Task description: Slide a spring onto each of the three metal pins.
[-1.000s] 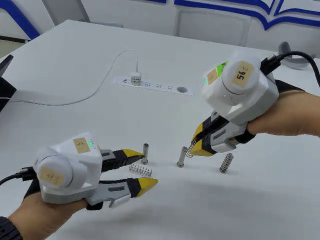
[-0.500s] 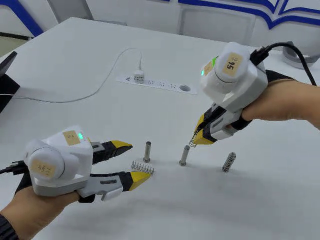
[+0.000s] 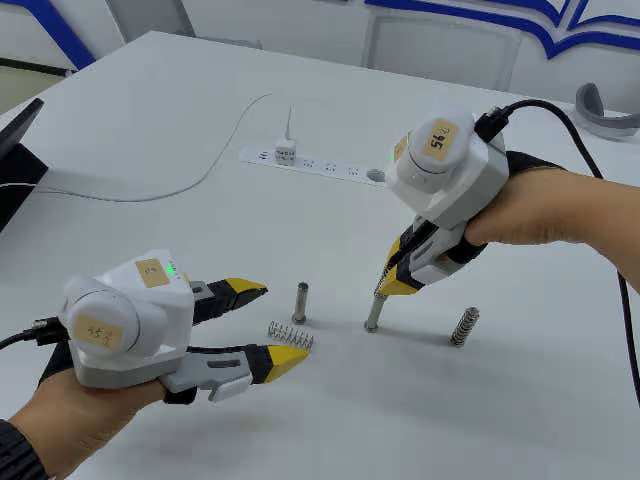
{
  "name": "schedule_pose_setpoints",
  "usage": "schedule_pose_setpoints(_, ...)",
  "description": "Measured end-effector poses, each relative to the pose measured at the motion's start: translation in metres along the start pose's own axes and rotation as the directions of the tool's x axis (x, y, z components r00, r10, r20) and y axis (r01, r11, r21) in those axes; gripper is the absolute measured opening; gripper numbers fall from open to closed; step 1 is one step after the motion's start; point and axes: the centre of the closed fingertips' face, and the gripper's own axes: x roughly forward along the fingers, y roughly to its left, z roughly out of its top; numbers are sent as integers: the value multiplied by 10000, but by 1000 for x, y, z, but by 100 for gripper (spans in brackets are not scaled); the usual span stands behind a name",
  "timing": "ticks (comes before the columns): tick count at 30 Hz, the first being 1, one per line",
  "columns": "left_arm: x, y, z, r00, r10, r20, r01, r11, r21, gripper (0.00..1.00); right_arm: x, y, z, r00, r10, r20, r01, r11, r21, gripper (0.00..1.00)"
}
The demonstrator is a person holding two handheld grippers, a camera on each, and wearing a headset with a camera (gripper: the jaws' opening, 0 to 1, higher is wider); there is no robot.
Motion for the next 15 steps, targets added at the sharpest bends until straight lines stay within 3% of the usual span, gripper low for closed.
schedule_pose_setpoints(15,1,0,-2,10000,-29,-65,29,10000,-10,51,16,2,-10,9994,155,-296,-147,9995,269,12)
